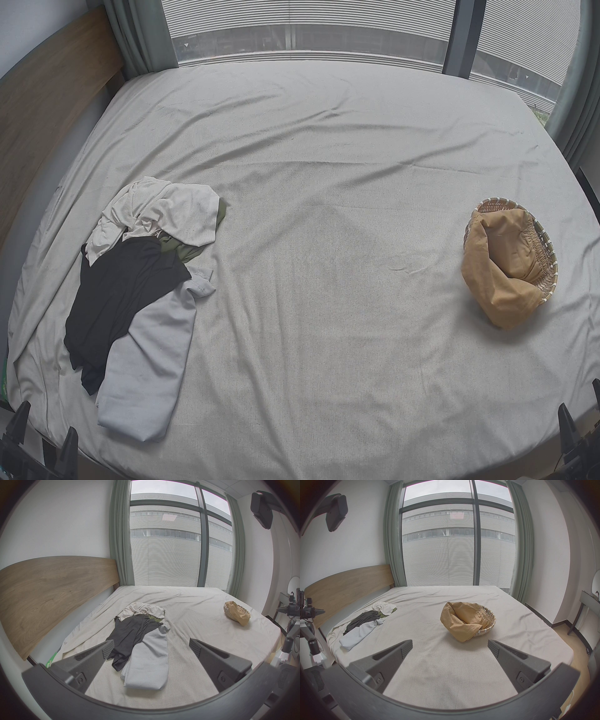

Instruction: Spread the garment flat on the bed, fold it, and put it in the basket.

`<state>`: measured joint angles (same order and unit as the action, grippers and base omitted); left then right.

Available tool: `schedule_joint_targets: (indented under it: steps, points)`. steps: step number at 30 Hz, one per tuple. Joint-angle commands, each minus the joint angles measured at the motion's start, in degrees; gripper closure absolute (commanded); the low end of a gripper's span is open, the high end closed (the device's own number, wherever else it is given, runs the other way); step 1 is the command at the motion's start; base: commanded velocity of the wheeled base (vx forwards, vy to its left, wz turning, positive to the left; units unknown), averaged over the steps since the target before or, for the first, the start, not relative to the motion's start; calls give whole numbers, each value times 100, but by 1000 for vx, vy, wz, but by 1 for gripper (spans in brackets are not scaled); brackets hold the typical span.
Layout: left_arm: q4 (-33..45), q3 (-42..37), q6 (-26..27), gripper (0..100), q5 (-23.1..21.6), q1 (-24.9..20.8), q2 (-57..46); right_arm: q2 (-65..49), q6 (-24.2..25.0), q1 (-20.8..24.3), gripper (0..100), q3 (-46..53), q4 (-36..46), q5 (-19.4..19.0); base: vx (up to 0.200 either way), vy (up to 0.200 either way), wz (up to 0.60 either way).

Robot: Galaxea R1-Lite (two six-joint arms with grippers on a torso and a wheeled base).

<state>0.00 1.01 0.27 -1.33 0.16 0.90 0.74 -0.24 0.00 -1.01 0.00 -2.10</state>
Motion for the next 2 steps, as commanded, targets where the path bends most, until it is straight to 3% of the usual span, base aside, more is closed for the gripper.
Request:
schedule_joint_targets:
  steps: [1, 2]
  points:
    - [0, -101, 0, 0, 1, 2, -90, -57, -2, 0, 0, 101, 0, -1, 0, 0, 0]
    - [0, -101, 0, 0, 1, 2, -90, -57, -2, 0, 0, 101, 0, -1, 0, 0, 0]
